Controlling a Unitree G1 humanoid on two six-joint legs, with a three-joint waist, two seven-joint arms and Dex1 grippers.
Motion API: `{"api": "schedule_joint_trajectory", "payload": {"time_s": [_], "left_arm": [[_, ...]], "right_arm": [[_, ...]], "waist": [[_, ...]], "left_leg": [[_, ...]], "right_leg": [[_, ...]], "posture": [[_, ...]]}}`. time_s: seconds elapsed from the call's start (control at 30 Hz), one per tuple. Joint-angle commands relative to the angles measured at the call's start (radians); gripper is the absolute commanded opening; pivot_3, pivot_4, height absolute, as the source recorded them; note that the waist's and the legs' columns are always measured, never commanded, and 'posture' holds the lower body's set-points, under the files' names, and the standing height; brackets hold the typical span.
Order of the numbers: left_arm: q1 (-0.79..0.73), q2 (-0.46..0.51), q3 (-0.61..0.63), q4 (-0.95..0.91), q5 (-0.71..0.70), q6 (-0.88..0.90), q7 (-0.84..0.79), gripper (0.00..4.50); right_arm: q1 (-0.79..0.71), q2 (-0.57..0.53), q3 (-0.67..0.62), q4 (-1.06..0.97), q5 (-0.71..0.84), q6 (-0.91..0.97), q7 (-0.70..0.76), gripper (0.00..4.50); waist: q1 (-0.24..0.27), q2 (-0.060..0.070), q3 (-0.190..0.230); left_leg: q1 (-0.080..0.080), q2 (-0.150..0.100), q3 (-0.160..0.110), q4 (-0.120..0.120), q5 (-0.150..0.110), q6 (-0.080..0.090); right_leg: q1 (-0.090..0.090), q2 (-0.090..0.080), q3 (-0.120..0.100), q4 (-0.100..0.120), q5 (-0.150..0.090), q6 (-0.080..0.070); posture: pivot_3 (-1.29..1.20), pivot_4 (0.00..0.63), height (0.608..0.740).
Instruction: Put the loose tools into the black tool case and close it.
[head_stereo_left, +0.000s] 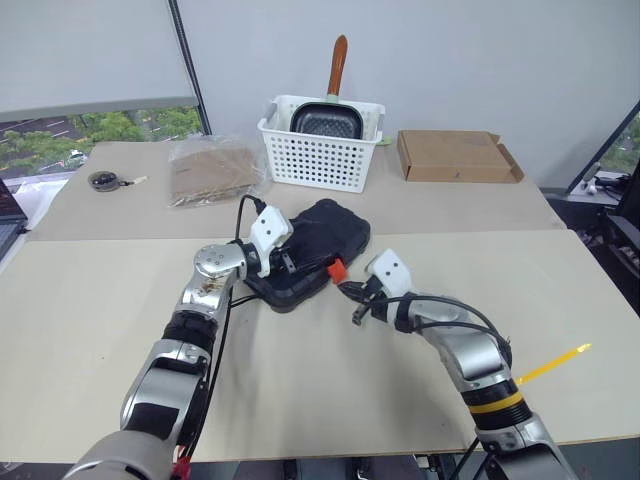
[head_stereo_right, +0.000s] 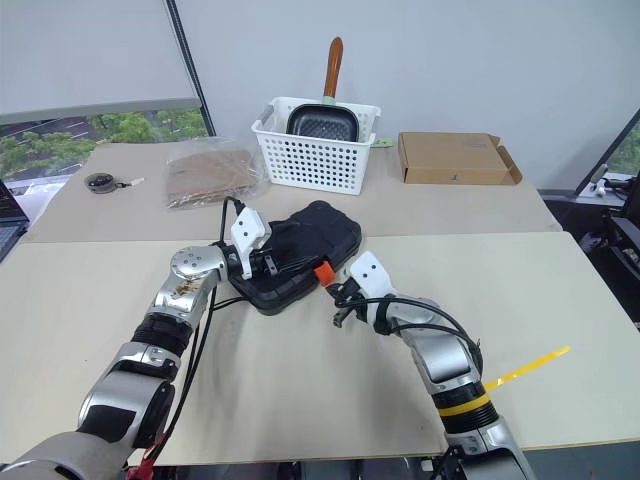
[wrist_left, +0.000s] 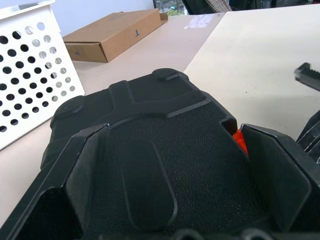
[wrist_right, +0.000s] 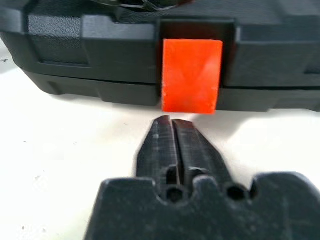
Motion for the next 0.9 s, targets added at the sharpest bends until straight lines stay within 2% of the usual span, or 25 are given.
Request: {"api": "schedule_joint_trajectory", "payload": {"time_s": [0.03, 0.9], "left_arm": [[0.039, 0.003, -0.022, 0.064, 0.037, 0.023, 0.006, 4.50], [0.067, -0.006, -0.030, 0.042, 0.036, 0.029, 0.015, 4.50]], "right_arm": [[-0.042, 0.010, -0.015, -0.015, 0.014, -0.005, -0.006, 0.02], [-0.233, 0.039, 0.050, 0.188, -0.037, -0.034, 0.056, 0.02]], "waist": [[0.000, 0.000, 0.000], [-0.004, 0.000, 0.000]], "left_leg": [[0.000, 0.000, 0.000, 0.000, 0.000, 0.000], [0.000, 0.001, 0.000, 0.000, 0.000, 0.000]], "right_leg": [[0.000, 0.000, 0.000, 0.000, 0.000, 0.000], [-0.001, 0.000, -0.001, 0.000, 0.000, 0.000]], "posture": [[0.00, 0.150, 0.700], [0.00, 0.150, 0.700]]}}
